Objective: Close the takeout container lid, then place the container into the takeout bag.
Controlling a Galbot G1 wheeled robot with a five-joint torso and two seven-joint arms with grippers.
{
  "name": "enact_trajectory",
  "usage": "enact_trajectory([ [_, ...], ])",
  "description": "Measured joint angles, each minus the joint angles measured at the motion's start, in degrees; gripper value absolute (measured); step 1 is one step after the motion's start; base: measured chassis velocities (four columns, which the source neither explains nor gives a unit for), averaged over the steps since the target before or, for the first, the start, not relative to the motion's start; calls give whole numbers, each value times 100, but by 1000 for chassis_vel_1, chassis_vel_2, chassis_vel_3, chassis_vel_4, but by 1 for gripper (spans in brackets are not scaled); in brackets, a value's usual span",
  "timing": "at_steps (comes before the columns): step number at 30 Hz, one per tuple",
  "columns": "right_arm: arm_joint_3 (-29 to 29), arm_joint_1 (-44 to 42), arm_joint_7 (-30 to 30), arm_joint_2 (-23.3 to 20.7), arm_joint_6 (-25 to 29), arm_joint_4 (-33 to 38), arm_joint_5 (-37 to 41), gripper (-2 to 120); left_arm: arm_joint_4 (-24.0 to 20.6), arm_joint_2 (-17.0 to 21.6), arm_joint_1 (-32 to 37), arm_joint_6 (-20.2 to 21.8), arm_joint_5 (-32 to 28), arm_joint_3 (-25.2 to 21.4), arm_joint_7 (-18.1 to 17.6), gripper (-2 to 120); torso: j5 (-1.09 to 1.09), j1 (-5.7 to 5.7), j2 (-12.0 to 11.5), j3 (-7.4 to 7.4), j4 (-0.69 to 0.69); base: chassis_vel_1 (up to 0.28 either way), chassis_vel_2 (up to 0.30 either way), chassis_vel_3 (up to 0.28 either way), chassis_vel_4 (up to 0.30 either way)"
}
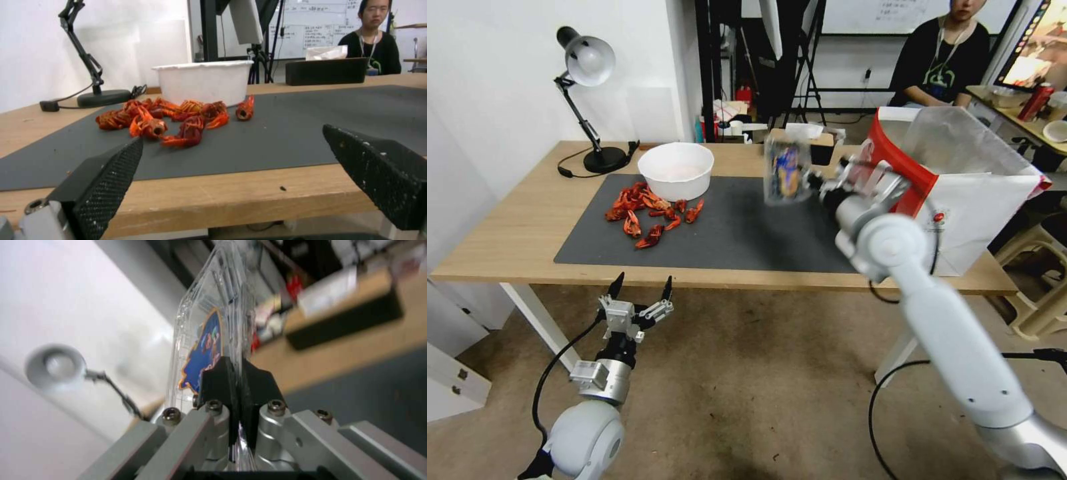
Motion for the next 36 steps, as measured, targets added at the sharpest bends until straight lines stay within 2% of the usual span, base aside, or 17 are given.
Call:
enact_trajectory([
  [3,541,254,250,-316,-165,378,139,0,-4,8,-16,16,2,1,-6,100,0,0,0,0,0,0,0,0,0],
  [5,618,279,287,-359,-199,409,160,0,-5,8,-17,17,4,1,-6,100,1,0,0,0,0,0,0,0,0],
  [8,1194,420,605,-809,-470,540,174,0,-9,3,-15,20,19,4,-8,100,1,0,1,0,-1,0,0,0,0],
  [9,1194,420,605,-809,-470,540,174,0,-9,3,-15,20,19,4,-8,100,1,0,1,0,-1,0,0,0,0],
  [12,1911,235,863,-1312,-657,506,144,0,-26,-20,-31,22,52,35,-11,100,2,-1,1,0,-2,0,0,0,0],
  [17,2466,-317,874,-1480,-782,521,153,0,-46,-37,-45,38,74,66,-11,100,1,-1,1,0,0,0,0,0,0],
  [21,2638,-737,853,-1484,-889,537,89,0,-55,-41,-51,55,82,81,-11,100,3,-1,1,0,-1,0,0,0,0],
  [24,2730,-1072,811,-1373,-928,552,-19,11,-66,-37,-56,70,86,93,-11,100,2,-1,1,0,0,0,0,0,0],
  [25,2730,-1072,811,-1373,-928,552,-19,11,-66,-37,-56,70,86,93,-11,100,2,-1,1,0,0,0,0,0,0],
  [28,2765,-1133,799,-1321,-928,562,-39,24,-80,-34,-60,90,88,103,-11,100,-1,-1,1,0,1,0,0,0,0],
  [29,2765,-1133,799,-1321,-928,562,-39,24,-80,-34,-60,90,88,103,-11,100,-1,-1,1,0,1,0,0,0,0],
  [32,2785,-1096,781,-1348,-918,576,-25,39,-96,-42,-64,105,89,109,-12,100,1,-1,1,0,0,0,0,0,0],
  [35,2794,-1064,764,-1356,-886,580,1,44,-96,-44,-66,105,89,110,-13,100,1,-1,1,0,0,0,0,0,0],
  [36,2824,-972,465,-1372,-499,646,161,54,-96,-43,-70,106,89,109,-16,100,0,-1,1,0,0,0,0,0,0],
])
